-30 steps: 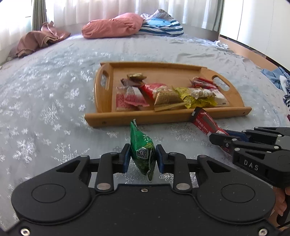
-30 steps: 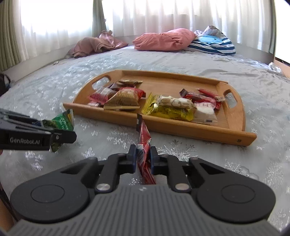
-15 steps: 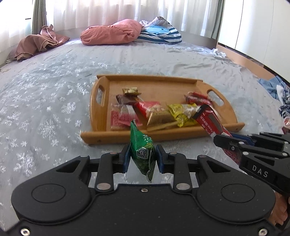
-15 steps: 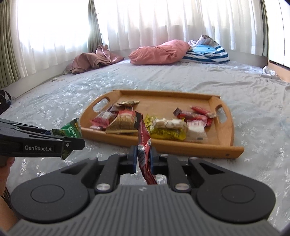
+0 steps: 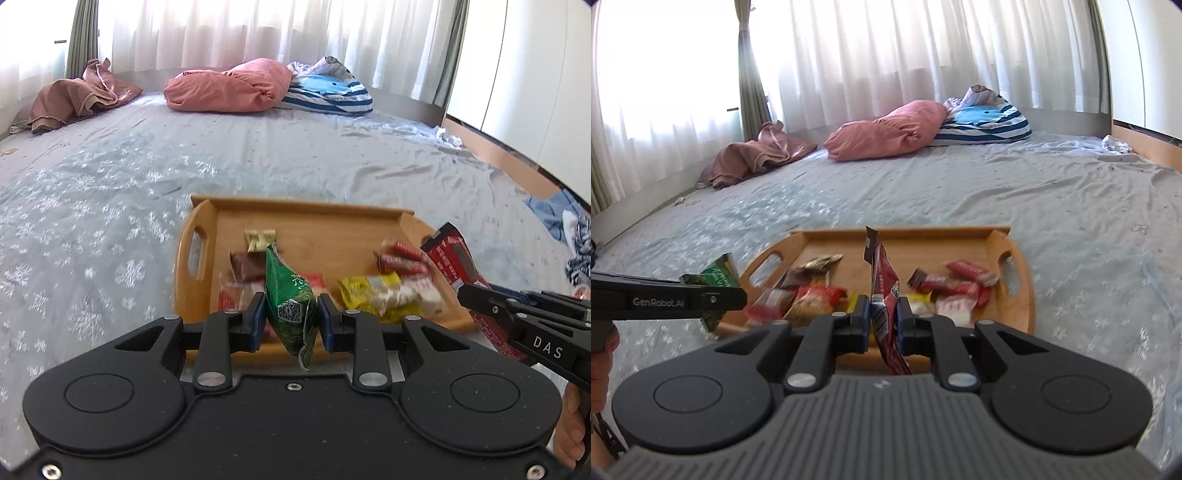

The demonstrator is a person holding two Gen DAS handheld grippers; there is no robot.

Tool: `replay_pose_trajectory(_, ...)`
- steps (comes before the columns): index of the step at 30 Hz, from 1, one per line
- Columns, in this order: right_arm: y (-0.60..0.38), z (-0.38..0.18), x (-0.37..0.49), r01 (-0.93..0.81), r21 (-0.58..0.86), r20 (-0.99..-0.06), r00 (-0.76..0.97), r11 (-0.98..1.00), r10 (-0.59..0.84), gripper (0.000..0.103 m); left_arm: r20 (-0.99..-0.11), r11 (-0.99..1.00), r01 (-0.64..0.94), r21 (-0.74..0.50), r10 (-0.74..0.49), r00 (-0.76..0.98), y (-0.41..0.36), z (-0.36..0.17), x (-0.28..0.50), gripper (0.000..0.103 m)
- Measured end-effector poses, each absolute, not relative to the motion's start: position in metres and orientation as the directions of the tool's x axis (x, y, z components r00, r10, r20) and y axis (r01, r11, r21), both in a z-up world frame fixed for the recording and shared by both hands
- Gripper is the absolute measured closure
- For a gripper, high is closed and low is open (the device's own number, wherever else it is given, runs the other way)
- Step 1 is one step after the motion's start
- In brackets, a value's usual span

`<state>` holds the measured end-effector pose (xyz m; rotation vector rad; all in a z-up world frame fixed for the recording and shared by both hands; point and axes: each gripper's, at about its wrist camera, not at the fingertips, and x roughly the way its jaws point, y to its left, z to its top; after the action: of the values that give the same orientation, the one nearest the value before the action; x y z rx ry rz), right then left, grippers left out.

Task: Organize snacks
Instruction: 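Carry the green packet over the tray with the left tool while the right tool carries the red bar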

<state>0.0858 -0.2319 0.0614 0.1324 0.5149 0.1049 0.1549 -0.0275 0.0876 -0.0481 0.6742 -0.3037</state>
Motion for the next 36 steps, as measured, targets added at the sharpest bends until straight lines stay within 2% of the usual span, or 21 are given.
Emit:
replay_pose_trajectory(5, -0.249, 0.065, 0.106, -0.029, 0.166, -0.498, 0.86, 0.986, 0.109, 0.085, -0.584, 0.941, 0.258, -0.221, -0.339, 0.737, -0.023, 0.094, 0.177, 0.075)
replay_pose_trajectory(11, -0.28, 0.061, 0.135, 0.055, 0.252, -0.536, 0.839, 0.966, 0.092, 0.085, -0.591, 0.941, 0.237, -0.243, -0.337, 0.733, -0.02, 0.093, 0.204, 0.075)
replay_pose_trajectory(23, -0.307, 0.054, 0.177, 0.124, 0.318, -0.578, 0.811, 0.94, 0.088, 0.085, -0.612, 0.943, 0.208, -0.259, -0.327, 0.72, -0.027, 0.082, 0.251, 0.075)
replay_pose_trajectory(30, -0.309, 0.05, 0.199, 0.14, 0.343, -0.592, 0.8, 0.929, 0.098, 0.085, -0.628, 0.946, 0.229, -0.229, -0.323, 0.708, -0.045, 0.075, 0.269, 0.075)
replay_pose_trajectory(36, -0.301, 0.046, 0.218, 0.13, 0.304, -0.616, 0.783, 0.944, 0.091, 0.085, -0.652, 0.944, 0.242, -0.225, -0.33, 0.683, -0.065, 0.064, 0.283, 0.075)
